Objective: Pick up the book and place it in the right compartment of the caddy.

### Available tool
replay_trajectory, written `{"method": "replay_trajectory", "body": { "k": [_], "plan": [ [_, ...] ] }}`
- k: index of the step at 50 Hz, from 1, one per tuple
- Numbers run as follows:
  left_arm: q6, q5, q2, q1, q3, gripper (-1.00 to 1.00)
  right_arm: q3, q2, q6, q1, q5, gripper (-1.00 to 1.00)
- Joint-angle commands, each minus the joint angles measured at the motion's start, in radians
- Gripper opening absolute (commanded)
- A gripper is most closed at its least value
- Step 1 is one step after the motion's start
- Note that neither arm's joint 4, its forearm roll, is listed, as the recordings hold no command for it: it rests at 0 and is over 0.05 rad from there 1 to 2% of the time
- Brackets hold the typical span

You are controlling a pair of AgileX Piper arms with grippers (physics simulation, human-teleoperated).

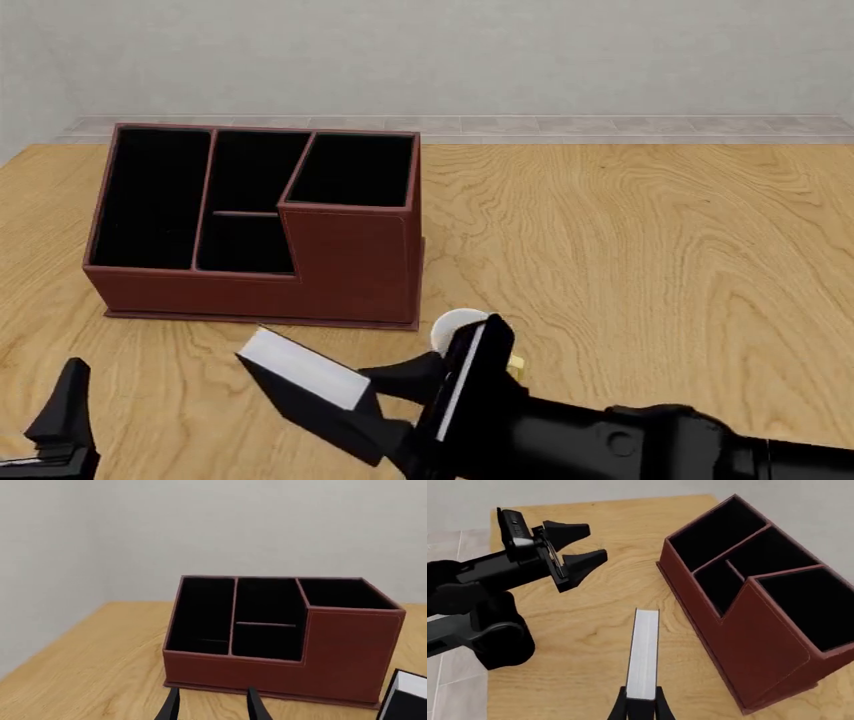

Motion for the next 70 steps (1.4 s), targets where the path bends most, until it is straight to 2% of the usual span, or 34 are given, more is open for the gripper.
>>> {"method": "replay_trajectory", "body": {
  "k": [1,9,17,28,33,42,44,46,47,52,54,59,63,69,70],
  "plan": [
    [-0.008,0.021,0.0,-0.092,0.005,1.0,0.007,-0.174,0.003,-0.039,0.115,-1.0],
    [0.0,0.042,0.0,-0.128,-0.01,1.0,-0.015,-0.268,-0.024,-0.058,0.218,-1.0],
    [0.007,0.042,0.0,-0.18,0.019,1.0,-0.053,-0.35,-0.057,-0.082,0.331,-1.0],
    [0.037,0.082,0.0,-0.266,0.028,1.0,-0.174,-0.434,-0.08,-0.128,0.478,-1.0],
    [0.051,0.095,0.0,-0.295,0.028,1.0,-0.235,-0.445,-0.072,-0.119,0.536,-1.0],
    [0.081,0.124,0.0,-0.373,0.027,1.0,-0.336,-0.444,-0.078,-0.114,0.604,-1.0],
    [0.084,0.126,0.0,-0.38,0.027,1.0,-0.348,-0.443,-0.069,-0.115,0.609,-1.0],
    [0.09,0.13,0.0,-0.389,0.026,1.0,-0.361,-0.44,-0.095,-0.114,0.616,-1.0],
    [0.094,0.132,0.0,-0.391,0.026,1.0,-0.375,-0.438,-0.083,-0.113,0.624,-1.0],
    [0.098,0.136,0.0,-0.389,0.022,1.0,-0.418,-0.43,-0.098,-0.102,0.65,-1.0],
    [0.101,0.137,0.0,-0.39,0.022,1.0,-0.444,-0.429,-0.074,-0.1,0.664,-1.0],
    [0.101,0.14,0.0,-0.404,0.027,1.0,-0.488,-0.421,-0.065,-0.091,0.701,-1.0],
    [0.106,0.144,0.0,-0.412,0.027,1.0,-0.52,-0.411,-0.022,-0.073,0.718,-1.0],
    [0.112,0.148,0.0,-0.411,0.021,1.0,-0.554,-0.389,0.012,-0.073,0.724,-1.0],
    [0.114,0.148,0.0,-0.41,0.02,1.0,-0.573,-0.375,0.034,-0.072,0.73,-1.0]
  ]
}}
